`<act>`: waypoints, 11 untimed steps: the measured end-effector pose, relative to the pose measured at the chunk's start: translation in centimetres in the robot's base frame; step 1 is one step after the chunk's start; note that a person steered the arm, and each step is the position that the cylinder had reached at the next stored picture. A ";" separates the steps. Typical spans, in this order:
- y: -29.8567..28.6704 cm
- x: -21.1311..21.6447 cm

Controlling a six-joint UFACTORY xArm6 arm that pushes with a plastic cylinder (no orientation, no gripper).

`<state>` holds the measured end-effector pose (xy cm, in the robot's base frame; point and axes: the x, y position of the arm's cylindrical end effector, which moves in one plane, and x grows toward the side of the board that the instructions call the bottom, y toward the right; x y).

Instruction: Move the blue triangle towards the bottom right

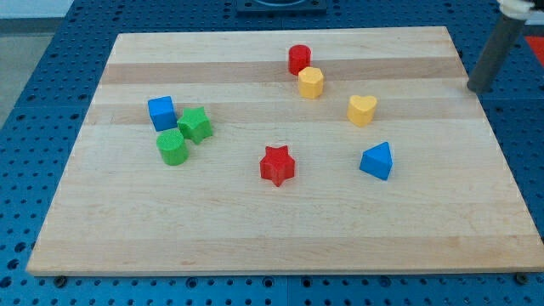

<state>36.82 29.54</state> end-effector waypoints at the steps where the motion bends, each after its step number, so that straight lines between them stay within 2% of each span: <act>1: -2.2 5.5; 2: -4.7 10.6; 3: -8.0 13.8; 5: -16.1 13.9; 7: -19.9 12.0; 11: -19.1 10.4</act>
